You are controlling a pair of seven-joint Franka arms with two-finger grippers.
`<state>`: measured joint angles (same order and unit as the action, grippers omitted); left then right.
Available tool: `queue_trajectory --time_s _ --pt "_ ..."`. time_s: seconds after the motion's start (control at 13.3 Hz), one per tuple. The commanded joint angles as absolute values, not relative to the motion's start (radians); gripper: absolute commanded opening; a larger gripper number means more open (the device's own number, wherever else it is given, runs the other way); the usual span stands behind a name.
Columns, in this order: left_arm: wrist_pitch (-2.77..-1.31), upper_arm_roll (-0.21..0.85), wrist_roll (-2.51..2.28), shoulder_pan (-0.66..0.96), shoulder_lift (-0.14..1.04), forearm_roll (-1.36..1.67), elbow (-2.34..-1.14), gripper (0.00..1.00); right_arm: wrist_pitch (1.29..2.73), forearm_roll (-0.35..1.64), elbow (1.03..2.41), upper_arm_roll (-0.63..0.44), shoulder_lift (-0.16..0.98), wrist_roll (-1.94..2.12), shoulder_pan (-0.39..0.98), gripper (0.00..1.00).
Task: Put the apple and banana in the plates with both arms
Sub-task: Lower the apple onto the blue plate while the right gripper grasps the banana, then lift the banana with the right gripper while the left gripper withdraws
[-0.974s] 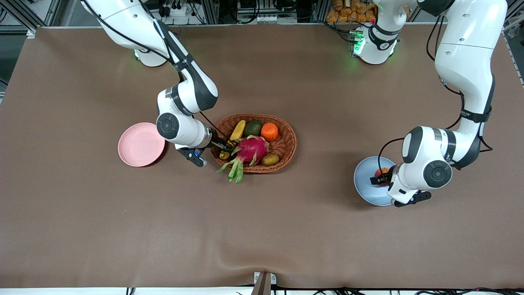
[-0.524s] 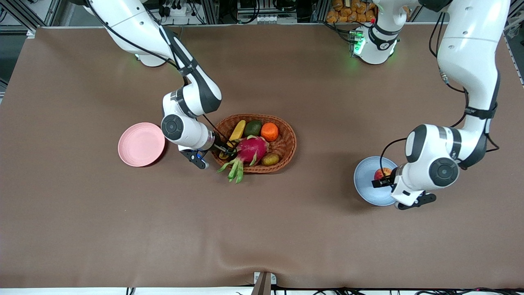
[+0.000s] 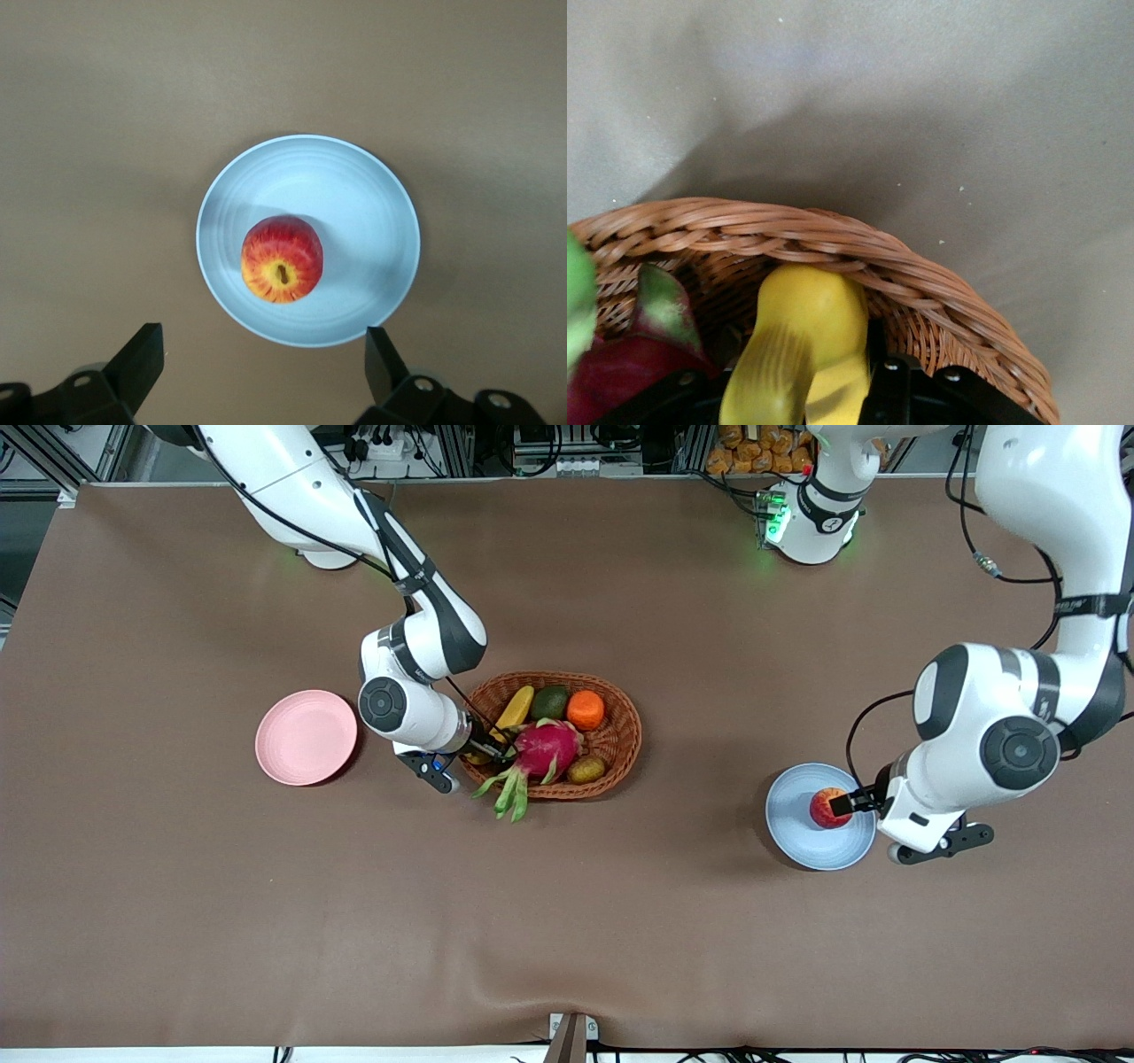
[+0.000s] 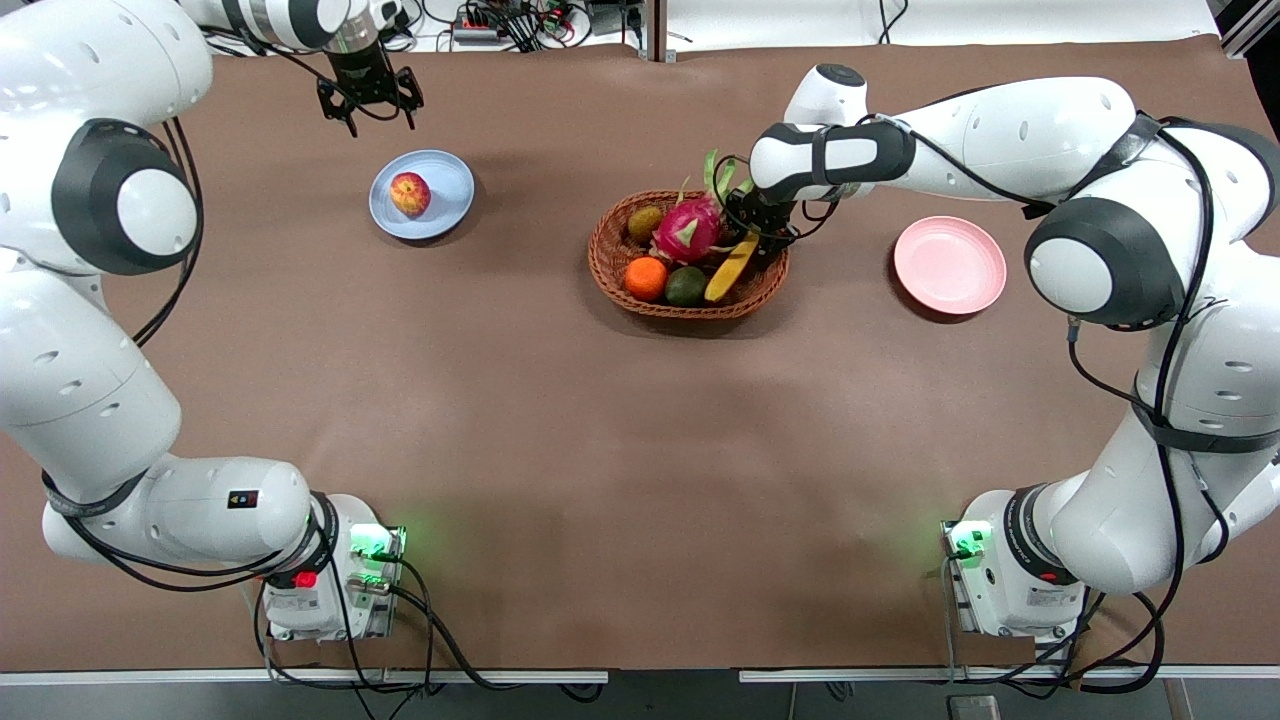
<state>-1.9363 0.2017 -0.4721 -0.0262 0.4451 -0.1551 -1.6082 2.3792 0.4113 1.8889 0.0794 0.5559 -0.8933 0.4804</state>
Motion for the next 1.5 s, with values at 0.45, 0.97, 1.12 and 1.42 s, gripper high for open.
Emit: queue_trajectory --time_s 0.45,0.97,1.12,1.42 --pt "-1.755 0.249 -0.476 -0.032 0.266 -0.076 -1.545 1.0 2.062 0.349 1.741 0.061 0.529 -0.887 0.457 0.0" --pt "-1.639 0.25 -0.456 -0.032 0.123 -0.071 -1.519 1.0 1.72 0.152 1.555 0.061 0.523 -0.706 0.33 0.0" --pt "-1.614 0.255 -0.39 -0.034 0.082 -0.071 -1.522 1.0 1.707 0.109 1.56 0.06 0.514 -0.55 0.257 0.0" --pt "-1.572 0.255 -0.345 -0.035 0.04 -0.069 -1.523 1.0 1.72 0.052 1.603 0.06 0.514 -0.188 0.059 0.0"
